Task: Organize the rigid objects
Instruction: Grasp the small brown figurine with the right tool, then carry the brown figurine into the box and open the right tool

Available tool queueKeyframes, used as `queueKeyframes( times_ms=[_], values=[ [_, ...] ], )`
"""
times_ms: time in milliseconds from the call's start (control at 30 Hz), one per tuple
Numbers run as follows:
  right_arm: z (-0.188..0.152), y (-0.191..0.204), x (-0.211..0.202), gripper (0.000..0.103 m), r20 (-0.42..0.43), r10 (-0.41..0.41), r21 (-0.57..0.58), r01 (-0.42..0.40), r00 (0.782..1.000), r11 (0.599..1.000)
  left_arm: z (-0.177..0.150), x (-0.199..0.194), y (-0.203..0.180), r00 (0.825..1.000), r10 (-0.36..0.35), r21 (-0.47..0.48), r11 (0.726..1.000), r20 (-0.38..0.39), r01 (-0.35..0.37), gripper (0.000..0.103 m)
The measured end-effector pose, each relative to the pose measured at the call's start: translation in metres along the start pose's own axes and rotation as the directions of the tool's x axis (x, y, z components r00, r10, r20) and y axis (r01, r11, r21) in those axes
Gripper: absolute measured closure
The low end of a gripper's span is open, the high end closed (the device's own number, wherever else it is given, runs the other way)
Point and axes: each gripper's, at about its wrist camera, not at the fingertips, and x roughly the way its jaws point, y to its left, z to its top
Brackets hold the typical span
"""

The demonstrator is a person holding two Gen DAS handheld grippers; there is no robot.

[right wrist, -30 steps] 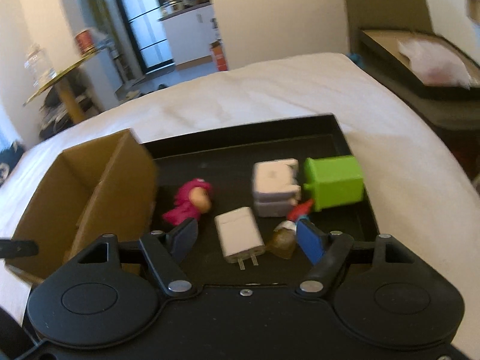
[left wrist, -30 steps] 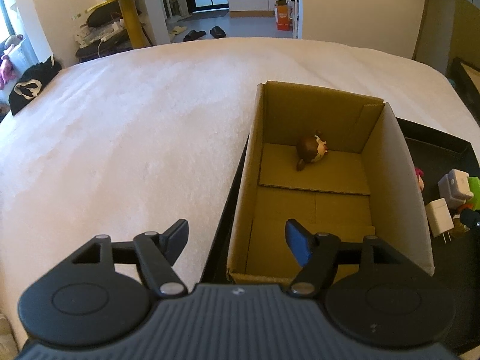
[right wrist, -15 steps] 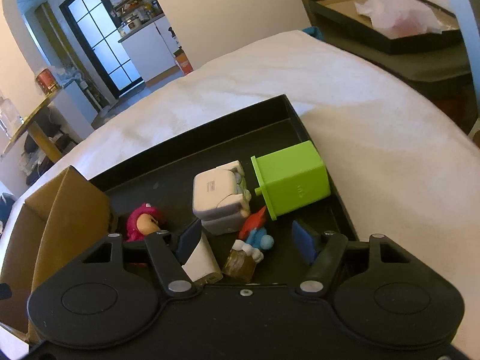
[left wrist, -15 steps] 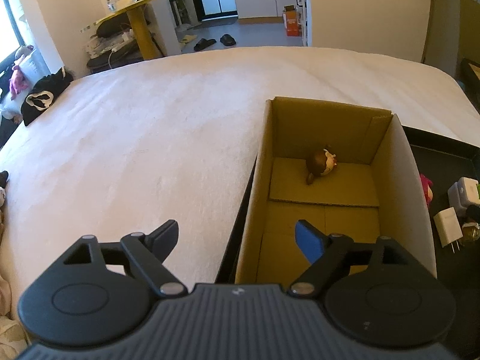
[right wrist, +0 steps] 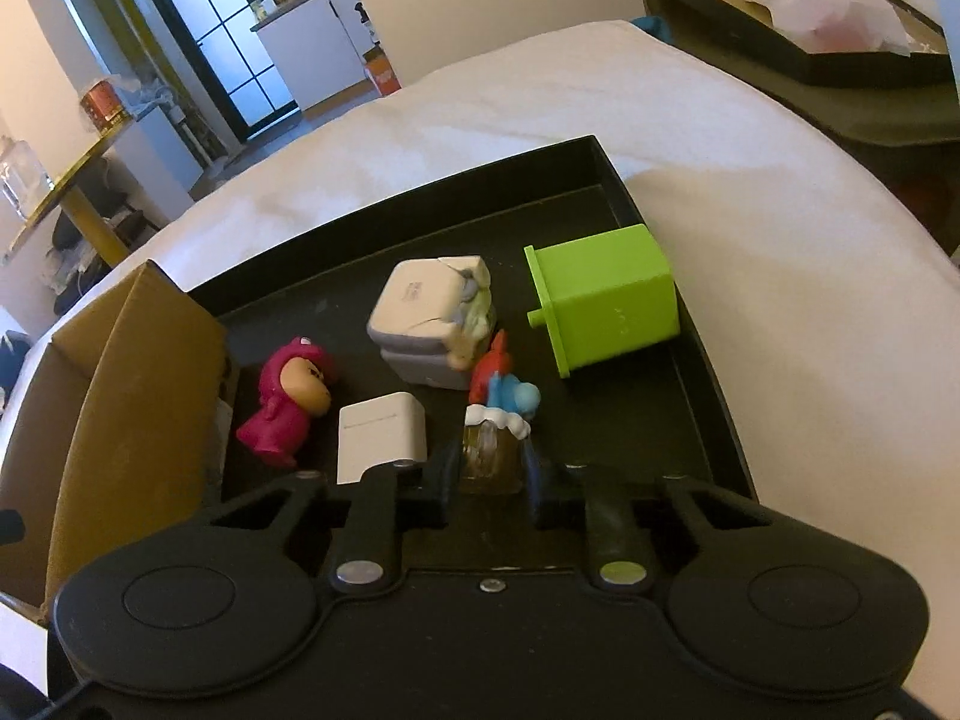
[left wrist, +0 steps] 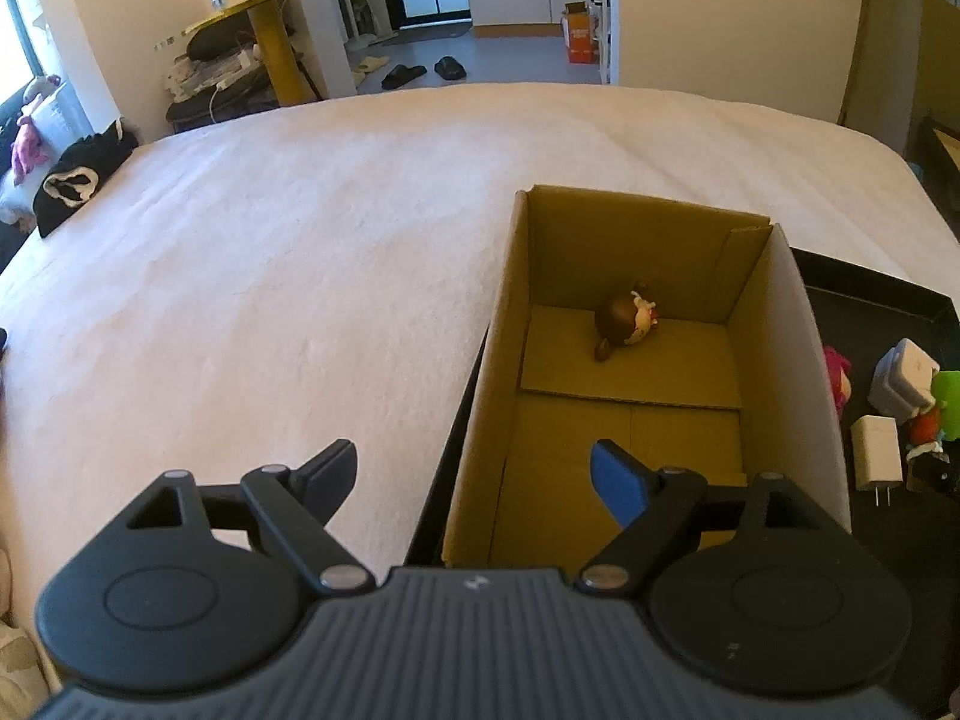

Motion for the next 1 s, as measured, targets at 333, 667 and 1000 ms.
queueKeyframes(
  times_ms=[333,667,1000],
  values=[
    [0.002,0.009,-0.019,0.082,0.048,0.025,-0.051,-0.023,0.999,0.998,-0.002,-0.008,-0.003,1.0,-0.011,0.03,0.999,0.007,0.011,0.019],
    [0.023,0.019,-0.035,0.082,0.119,0.049,-0.023,-0.046,0.992,0.999,-0.002,-0.01,0.003,1.0,-0.016,0.009,1.0,0.005,0.015,0.019],
    [0.039,0.04,-0.052,0.082,0.171,0.072,-0.092,-0.056,0.983,0.994,-0.002,-0.009,0.01,1.0,-0.025,-0.008,1.0,0.012,0.025,0.019]
  ],
)
